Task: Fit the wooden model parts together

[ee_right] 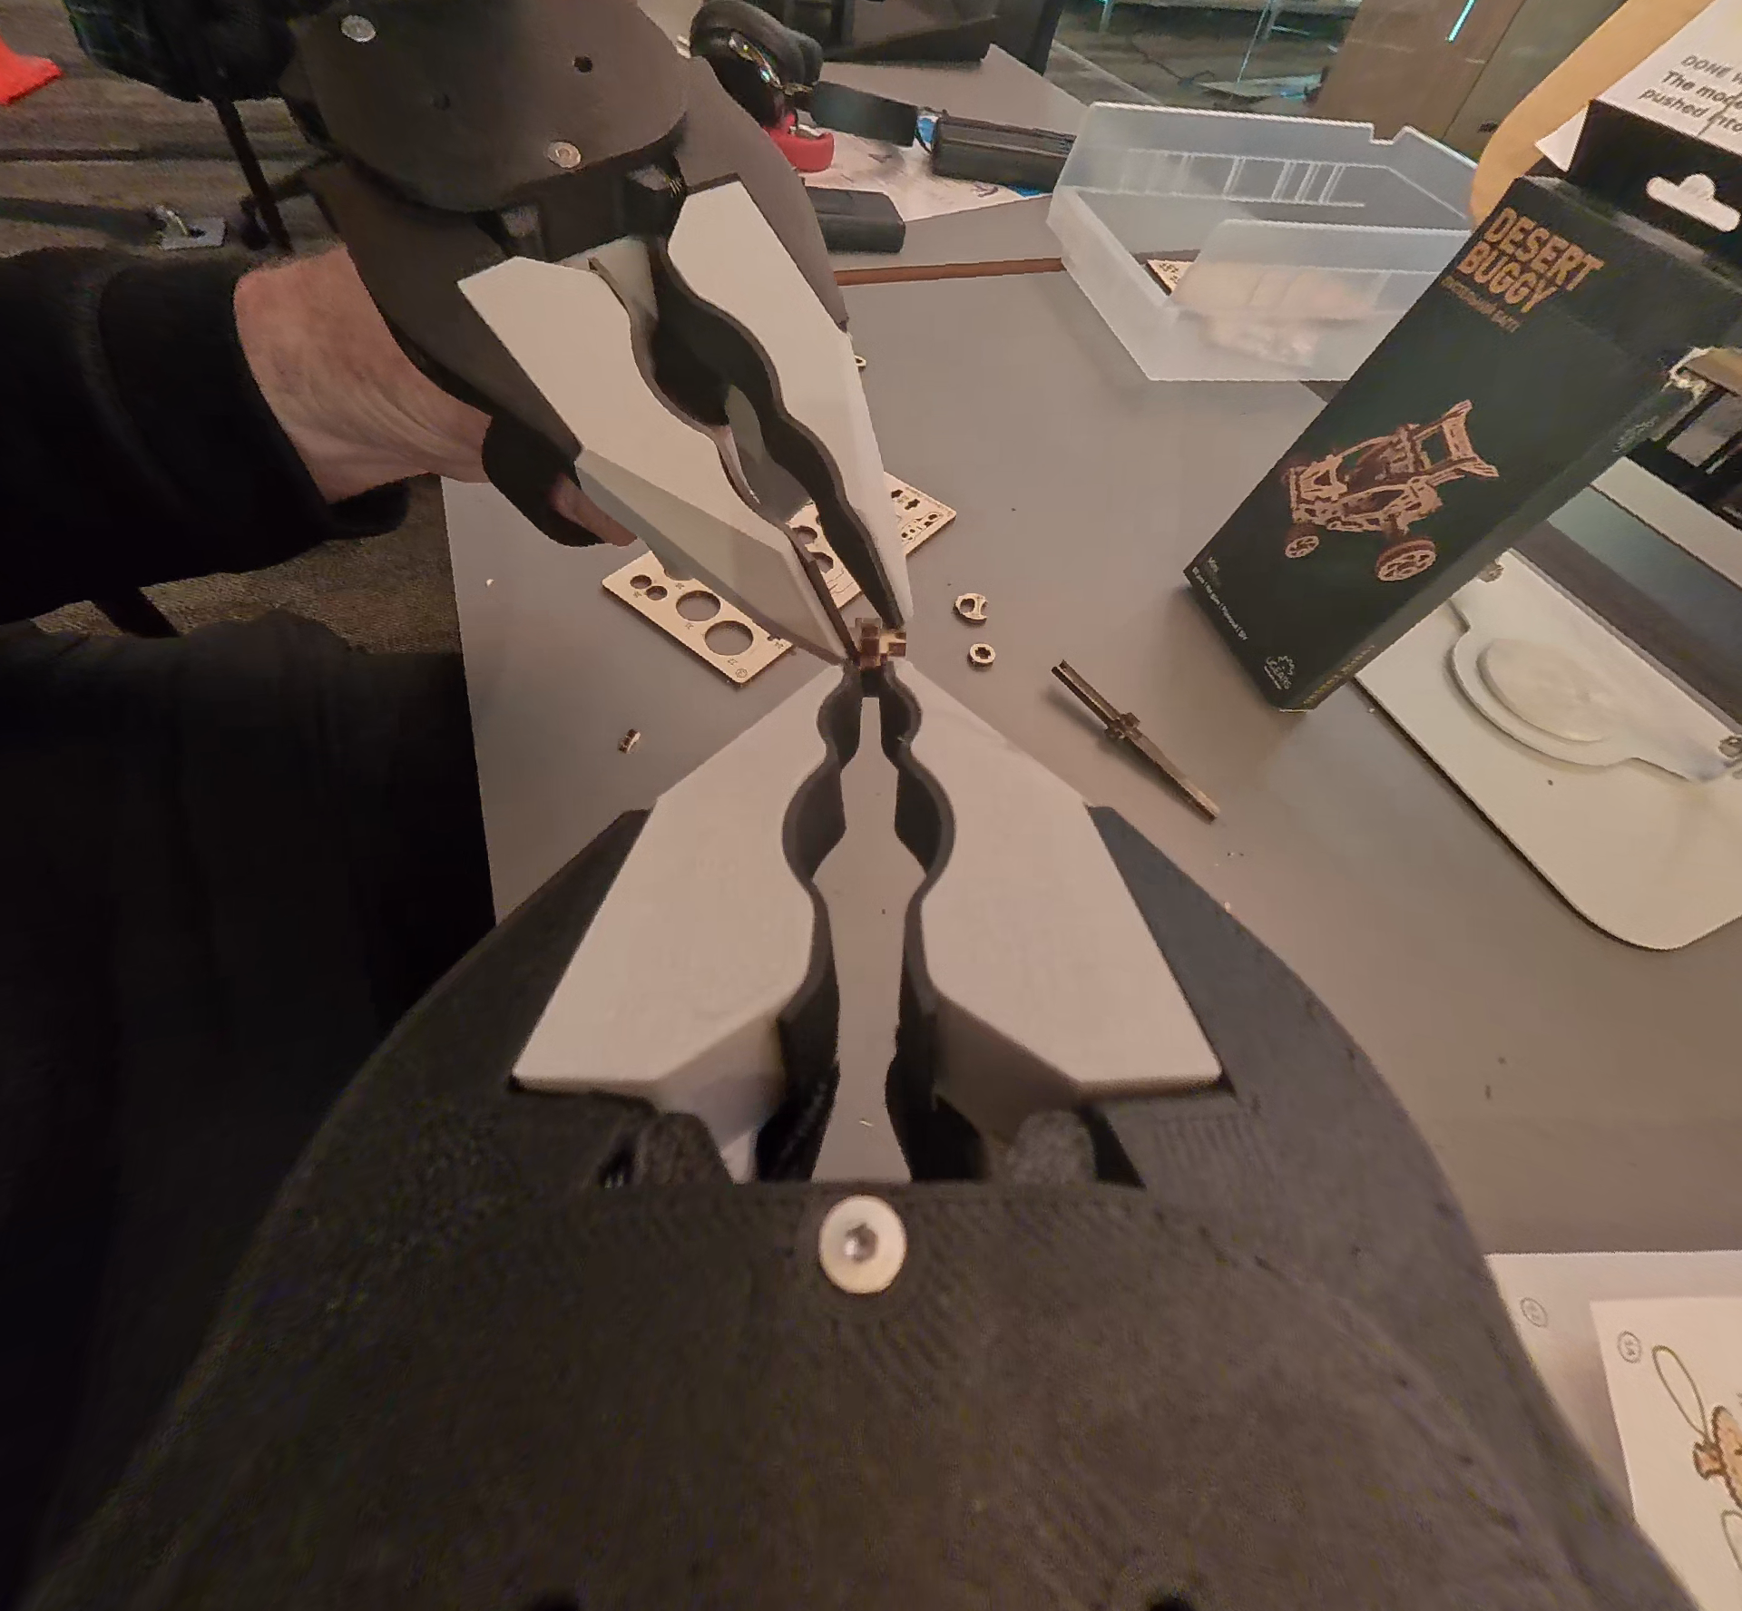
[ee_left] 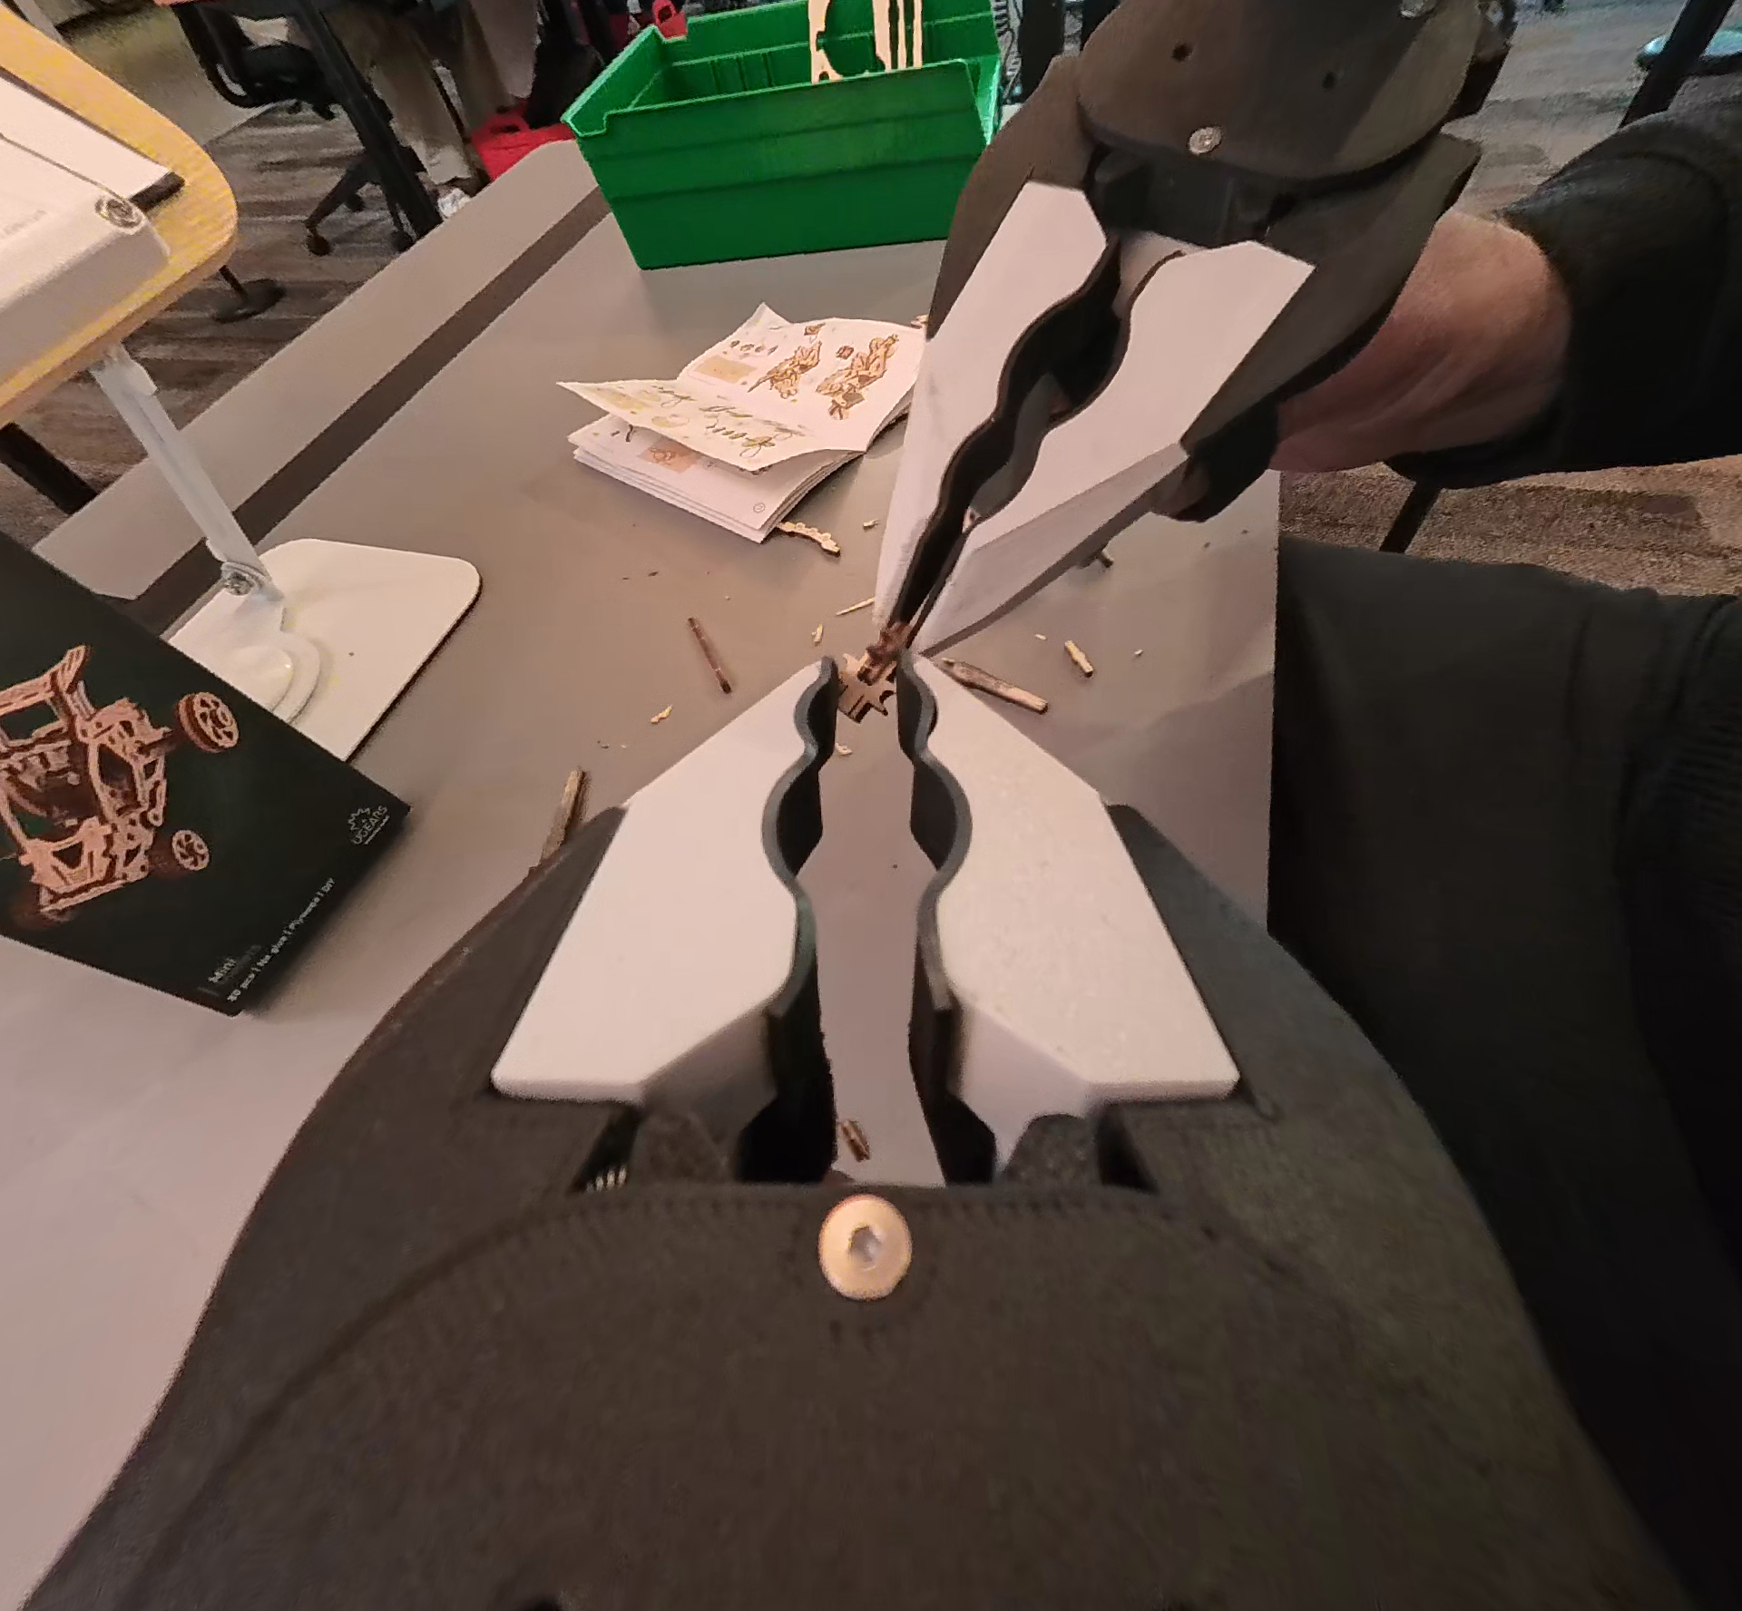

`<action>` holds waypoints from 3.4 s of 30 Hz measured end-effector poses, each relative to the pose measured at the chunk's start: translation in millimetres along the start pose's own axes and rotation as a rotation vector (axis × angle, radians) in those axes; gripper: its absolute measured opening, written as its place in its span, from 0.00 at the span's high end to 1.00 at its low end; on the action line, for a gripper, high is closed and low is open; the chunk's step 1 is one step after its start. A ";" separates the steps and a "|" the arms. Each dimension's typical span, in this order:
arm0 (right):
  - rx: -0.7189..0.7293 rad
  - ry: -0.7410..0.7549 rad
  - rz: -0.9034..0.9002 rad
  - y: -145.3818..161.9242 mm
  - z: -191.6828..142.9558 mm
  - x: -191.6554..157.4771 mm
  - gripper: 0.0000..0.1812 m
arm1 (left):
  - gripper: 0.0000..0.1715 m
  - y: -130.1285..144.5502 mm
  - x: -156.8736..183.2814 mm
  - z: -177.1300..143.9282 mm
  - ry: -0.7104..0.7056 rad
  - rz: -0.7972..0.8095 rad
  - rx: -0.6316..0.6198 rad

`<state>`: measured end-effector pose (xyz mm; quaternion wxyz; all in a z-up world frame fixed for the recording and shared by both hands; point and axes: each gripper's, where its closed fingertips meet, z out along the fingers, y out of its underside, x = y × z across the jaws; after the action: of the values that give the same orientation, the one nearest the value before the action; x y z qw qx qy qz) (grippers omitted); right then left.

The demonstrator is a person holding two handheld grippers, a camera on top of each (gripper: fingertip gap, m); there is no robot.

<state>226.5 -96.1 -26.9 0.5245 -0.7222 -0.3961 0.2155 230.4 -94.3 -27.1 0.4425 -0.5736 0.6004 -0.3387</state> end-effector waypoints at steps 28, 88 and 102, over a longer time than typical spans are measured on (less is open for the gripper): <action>0.165 -0.077 0.236 -15.5 -8.5 8.2 1.00 | 0.89 -11.1 -13.9 -15.0 0.001 -0.214 0.153; 0.105 -0.154 0.384 -13.3 -3.4 -0.2 1.00 | 0.95 -23.7 -1.9 -12.5 0.015 -0.241 0.313; 0.112 -0.169 0.383 -11.8 -1.2 -1.8 1.00 | 0.96 -21.6 -3.6 -15.9 0.144 -0.420 0.420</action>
<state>222.1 -96.6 -15.7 0.4785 -0.7333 -0.2815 0.3925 224.1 -94.7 -0.8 0.4281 -0.5555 0.4152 -0.5794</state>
